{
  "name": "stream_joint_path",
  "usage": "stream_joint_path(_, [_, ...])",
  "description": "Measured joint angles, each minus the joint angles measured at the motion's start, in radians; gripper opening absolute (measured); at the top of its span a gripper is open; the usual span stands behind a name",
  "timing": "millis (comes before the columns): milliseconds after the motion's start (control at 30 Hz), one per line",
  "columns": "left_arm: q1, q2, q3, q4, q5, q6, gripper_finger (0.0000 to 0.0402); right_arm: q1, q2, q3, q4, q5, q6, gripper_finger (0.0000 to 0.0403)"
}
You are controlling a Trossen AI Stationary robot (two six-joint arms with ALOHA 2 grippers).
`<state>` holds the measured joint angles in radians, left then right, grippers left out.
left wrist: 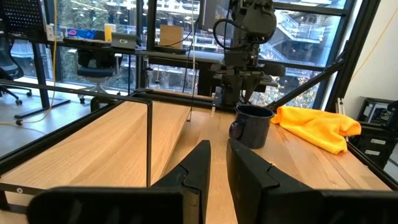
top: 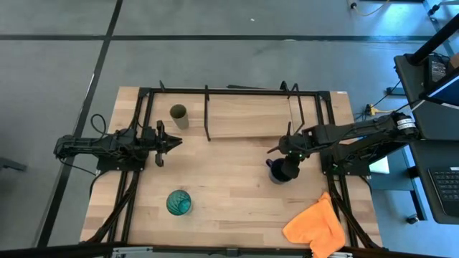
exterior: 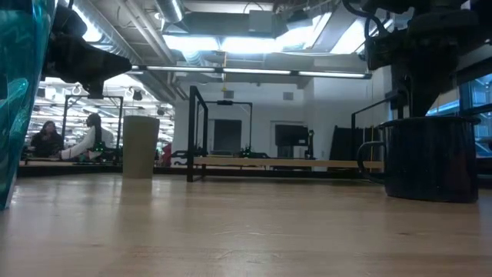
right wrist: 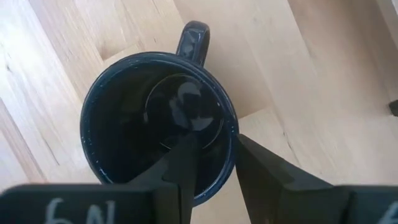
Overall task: Stack small to large cups/mugs on shelf
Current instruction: Put the blue mug on the shelf
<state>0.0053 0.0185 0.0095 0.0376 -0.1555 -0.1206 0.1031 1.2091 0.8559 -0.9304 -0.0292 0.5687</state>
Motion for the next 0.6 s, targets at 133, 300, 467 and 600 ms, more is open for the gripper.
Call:
stream_joint_path(133, [0.000,0.000,0.000,0.000,0.000,0.000,0.0047,0.011,-0.001,-0.027,0.023,0.003,0.026,0.0109])
stream_joint_path(300, [0.000,0.000,0.000,0.000,0.000,0.000,0.0047,0.018,-0.003,-0.039,0.057,0.003,0.033,0.0109])
stream_joint_path(467, [0.000,0.000,0.000,0.000,0.000,0.000,0.0047,0.018,-0.001,-0.038,0.077,0.002,0.034,0.0109])
stream_joint_path(600, [0.000,0.000,0.000,0.000,0.000,0.000,0.0047,0.019,-0.001,-0.042,0.078,0.002,0.026,0.0109])
